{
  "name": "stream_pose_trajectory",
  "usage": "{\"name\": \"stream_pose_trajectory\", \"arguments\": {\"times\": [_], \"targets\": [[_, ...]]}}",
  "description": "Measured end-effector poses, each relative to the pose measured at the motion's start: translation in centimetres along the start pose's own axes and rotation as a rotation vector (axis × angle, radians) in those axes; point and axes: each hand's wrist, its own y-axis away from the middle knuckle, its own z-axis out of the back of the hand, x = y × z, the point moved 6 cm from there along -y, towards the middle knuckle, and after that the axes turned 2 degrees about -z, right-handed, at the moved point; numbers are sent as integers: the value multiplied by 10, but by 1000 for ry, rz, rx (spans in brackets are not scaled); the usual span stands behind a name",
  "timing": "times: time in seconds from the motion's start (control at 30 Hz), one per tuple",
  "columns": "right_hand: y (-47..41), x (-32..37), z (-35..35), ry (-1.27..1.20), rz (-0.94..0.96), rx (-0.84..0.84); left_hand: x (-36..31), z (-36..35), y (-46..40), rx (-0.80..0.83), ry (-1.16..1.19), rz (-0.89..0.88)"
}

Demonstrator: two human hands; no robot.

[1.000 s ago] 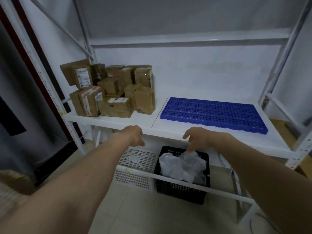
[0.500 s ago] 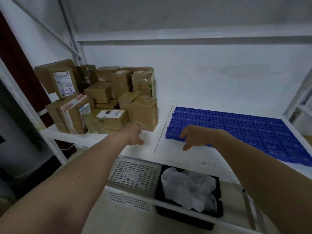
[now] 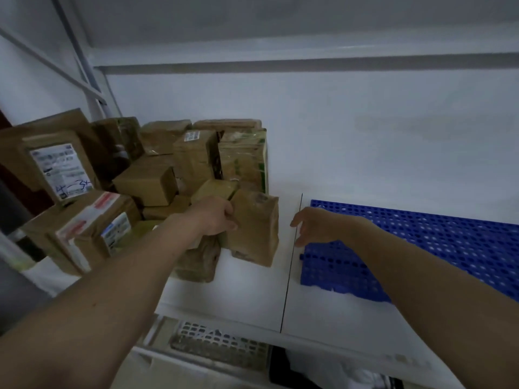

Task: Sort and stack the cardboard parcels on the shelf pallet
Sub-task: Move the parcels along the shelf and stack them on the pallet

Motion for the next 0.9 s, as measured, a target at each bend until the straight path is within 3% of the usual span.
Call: {"name": "stream_pose_trajectory", "arguments": {"times": [0.23, 0.43, 0.57, 0.63, 0.9], "targets": [[-21, 15, 12, 153, 5, -99, 14, 7, -1, -131, 192, 66], [-34, 12, 32, -13, -120, -392, 19, 20, 0, -291, 229, 164], [-46, 8, 9, -659, -255, -238, 8, 8, -4, -322, 292, 192], [-48, 13, -2, -857, -257, -150, 4, 5, -6, -342, 307, 202], [-47, 27, -17, -973, -187, -65, -5, -12, -6, -328, 413, 221]]}}
